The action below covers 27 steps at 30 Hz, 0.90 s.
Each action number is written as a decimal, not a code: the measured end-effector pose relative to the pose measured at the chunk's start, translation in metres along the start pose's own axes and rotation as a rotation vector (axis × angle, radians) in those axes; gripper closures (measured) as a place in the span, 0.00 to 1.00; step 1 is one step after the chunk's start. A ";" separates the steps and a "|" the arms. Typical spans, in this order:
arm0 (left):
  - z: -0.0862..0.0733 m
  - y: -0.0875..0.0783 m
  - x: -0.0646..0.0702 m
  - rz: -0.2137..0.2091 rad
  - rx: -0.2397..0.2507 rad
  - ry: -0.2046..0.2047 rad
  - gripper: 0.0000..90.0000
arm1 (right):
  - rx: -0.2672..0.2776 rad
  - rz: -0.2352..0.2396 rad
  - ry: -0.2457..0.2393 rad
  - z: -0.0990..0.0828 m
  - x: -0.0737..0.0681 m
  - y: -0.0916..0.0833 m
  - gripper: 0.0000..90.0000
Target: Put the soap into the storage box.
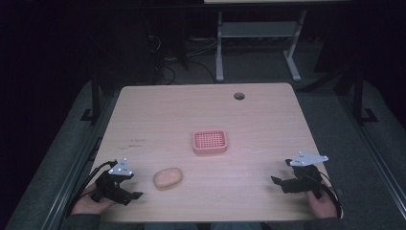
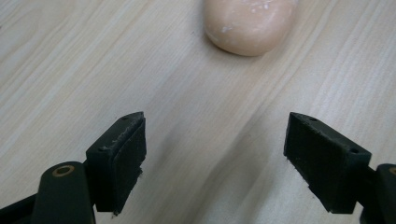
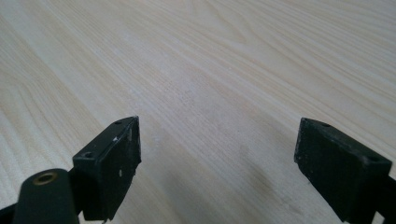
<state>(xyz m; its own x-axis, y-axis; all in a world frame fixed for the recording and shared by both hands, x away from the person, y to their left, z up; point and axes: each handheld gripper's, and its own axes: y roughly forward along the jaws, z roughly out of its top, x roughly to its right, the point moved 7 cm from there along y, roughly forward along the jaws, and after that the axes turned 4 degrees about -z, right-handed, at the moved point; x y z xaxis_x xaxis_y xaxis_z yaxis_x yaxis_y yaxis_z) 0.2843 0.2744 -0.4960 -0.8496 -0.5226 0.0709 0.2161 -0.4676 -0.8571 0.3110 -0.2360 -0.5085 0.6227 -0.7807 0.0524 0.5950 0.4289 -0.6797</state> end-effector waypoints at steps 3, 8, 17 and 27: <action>0.003 -0.001 0.003 -0.002 0.004 0.009 0.23 | -0.002 0.000 0.001 0.000 0.000 0.000 0.16; 0.009 0.001 0.006 -0.004 0.002 0.029 0.23 | -0.001 -0.002 -0.003 0.000 0.000 -0.001 0.16; 0.020 0.008 0.010 -0.005 -0.012 0.071 0.23 | 0.003 -0.002 -0.006 0.001 -0.001 -0.001 0.16; 0.026 0.011 0.011 0.000 -0.016 0.084 0.23 | 0.001 0.001 -0.010 0.002 -0.002 -0.001 0.16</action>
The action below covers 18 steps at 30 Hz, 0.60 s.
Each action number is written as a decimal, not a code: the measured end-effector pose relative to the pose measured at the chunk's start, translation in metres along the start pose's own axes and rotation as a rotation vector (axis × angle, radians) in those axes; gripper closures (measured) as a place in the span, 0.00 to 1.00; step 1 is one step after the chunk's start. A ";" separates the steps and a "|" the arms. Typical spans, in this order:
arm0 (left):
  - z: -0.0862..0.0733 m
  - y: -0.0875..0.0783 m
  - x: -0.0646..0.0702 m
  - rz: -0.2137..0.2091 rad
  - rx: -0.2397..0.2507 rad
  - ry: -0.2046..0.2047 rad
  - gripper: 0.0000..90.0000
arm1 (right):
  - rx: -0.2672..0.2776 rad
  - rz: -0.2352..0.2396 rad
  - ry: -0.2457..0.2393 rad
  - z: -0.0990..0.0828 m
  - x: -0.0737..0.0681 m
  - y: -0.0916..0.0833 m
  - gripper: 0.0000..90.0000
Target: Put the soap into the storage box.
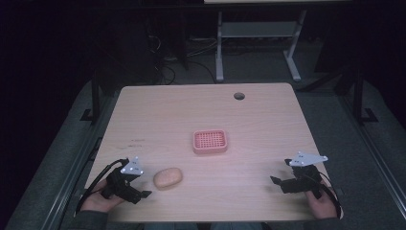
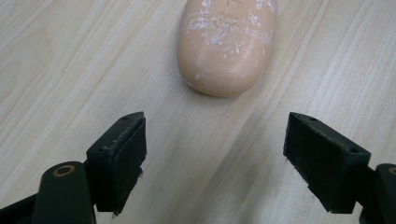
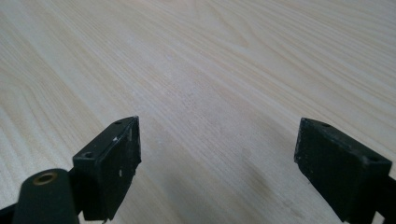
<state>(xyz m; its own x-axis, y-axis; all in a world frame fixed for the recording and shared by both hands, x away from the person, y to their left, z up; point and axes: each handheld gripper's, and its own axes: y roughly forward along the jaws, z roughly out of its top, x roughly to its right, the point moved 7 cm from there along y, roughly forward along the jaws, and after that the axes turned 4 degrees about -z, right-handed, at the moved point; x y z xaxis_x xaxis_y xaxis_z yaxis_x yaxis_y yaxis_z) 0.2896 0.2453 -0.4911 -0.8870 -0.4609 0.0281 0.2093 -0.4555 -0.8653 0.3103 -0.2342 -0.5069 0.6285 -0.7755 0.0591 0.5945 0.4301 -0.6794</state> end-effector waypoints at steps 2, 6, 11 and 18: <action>0.003 0.000 0.000 -0.001 0.001 0.004 0.23 | 0.002 0.000 0.000 0.001 0.000 0.000 0.16; 0.006 0.002 0.000 -0.006 -0.004 0.011 0.23 | 0.001 0.002 0.001 0.001 0.000 0.000 0.16; 0.009 0.006 0.001 -0.010 -0.011 0.012 0.23 | 0.003 0.005 0.001 0.001 0.000 0.000 0.16; 0.013 0.007 0.002 -0.012 -0.012 0.032 0.23 | 0.004 0.005 0.000 0.001 0.000 0.000 0.16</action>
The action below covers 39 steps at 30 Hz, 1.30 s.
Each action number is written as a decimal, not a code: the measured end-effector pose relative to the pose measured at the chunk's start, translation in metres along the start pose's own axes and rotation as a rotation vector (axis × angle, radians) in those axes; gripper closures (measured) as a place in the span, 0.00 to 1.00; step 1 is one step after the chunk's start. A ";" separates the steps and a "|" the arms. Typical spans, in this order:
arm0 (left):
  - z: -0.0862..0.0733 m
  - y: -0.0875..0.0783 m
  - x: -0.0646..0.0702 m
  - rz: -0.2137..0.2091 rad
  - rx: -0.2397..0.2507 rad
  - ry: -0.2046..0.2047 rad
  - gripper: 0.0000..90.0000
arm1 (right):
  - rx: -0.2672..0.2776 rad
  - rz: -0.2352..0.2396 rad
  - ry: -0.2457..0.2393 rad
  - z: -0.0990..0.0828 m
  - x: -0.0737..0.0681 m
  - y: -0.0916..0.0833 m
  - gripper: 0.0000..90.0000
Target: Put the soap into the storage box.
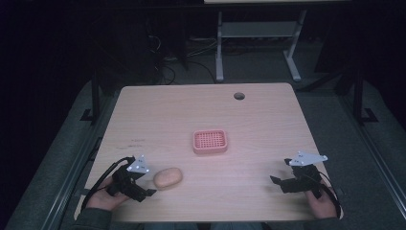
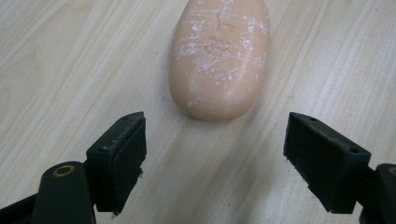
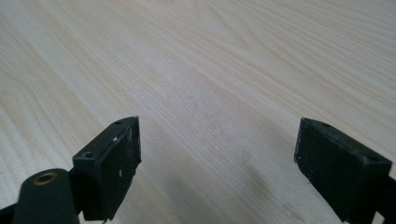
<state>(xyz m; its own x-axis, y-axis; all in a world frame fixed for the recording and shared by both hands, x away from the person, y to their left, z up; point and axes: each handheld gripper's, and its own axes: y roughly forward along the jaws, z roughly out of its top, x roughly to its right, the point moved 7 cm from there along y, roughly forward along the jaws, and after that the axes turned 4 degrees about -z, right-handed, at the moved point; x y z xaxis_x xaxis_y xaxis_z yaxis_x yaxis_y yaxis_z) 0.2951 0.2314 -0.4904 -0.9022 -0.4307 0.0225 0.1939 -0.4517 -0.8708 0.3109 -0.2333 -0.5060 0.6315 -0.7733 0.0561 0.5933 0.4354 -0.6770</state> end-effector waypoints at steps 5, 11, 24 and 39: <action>0.002 0.001 0.000 -0.004 0.005 0.000 0.23 | 0.000 0.000 0.001 0.000 0.000 0.000 0.16; 0.006 0.003 0.002 -0.015 0.004 0.001 0.23 | 0.001 0.000 -0.001 0.000 0.000 0.000 0.16; 0.017 0.008 0.002 -0.034 0.001 0.039 0.23 | 0.001 0.000 0.001 0.001 0.000 0.001 0.16; 0.026 0.018 -0.001 -0.047 -0.011 0.042 0.24 | -0.001 0.005 -0.002 0.001 -0.001 0.002 0.16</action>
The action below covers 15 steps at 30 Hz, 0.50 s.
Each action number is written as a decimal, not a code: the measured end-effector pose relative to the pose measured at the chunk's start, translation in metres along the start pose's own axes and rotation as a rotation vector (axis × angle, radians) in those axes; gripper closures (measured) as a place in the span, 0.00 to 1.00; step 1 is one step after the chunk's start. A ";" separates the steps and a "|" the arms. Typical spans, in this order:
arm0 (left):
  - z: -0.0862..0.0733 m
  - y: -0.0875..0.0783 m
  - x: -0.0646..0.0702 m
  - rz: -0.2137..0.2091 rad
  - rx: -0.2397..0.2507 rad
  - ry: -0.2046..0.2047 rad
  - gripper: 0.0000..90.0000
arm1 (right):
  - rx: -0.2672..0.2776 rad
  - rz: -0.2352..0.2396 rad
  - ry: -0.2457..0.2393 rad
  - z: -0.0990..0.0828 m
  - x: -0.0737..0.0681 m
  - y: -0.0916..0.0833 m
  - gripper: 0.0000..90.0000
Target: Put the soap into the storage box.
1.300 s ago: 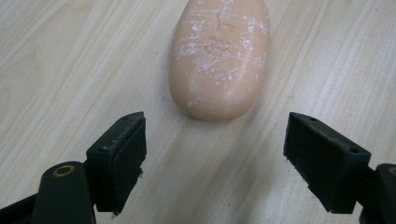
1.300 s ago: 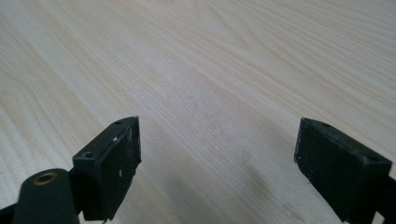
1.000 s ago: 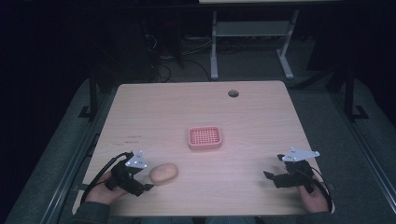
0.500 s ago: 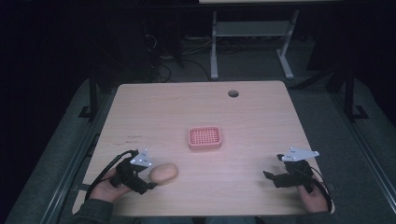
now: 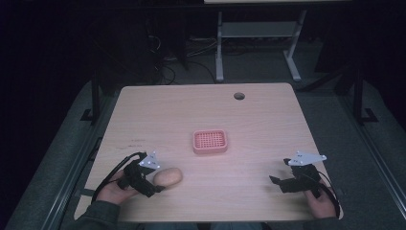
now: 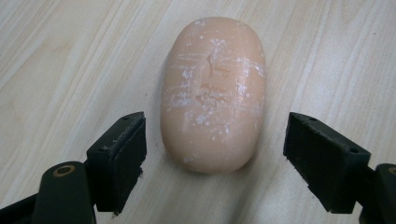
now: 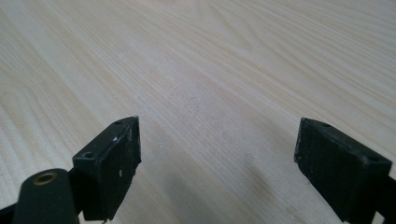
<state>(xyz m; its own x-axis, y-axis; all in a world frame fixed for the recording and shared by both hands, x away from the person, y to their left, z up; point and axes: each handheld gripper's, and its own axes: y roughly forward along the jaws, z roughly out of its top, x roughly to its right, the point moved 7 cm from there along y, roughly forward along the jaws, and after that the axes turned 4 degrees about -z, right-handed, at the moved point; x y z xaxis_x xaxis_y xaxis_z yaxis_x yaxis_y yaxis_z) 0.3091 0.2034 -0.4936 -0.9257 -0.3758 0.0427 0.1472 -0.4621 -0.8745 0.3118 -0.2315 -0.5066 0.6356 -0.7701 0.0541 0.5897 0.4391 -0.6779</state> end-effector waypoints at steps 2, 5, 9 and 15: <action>0.001 0.001 0.000 -0.002 -0.006 0.003 0.24 | 0.000 0.000 0.001 0.000 0.000 0.000 0.16; 0.004 0.004 -0.001 -0.005 -0.006 0.003 0.24 | -0.001 0.000 -0.001 0.000 0.000 0.000 0.16; 0.007 0.005 -0.001 -0.007 -0.009 0.014 0.24 | -0.001 0.001 -0.001 0.000 0.000 0.000 0.16; 0.010 0.008 -0.002 -0.015 -0.016 0.024 0.24 | 0.000 0.001 0.000 0.000 0.000 0.000 0.16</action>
<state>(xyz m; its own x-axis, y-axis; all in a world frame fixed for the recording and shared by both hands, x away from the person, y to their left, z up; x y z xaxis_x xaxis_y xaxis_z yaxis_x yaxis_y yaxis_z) 0.3153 0.1925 -0.4958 -0.9359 -0.3496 0.0441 0.1281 -0.4542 -0.8817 0.3119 -0.2318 -0.5066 0.6361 -0.7697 0.0538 0.5892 0.4395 -0.6780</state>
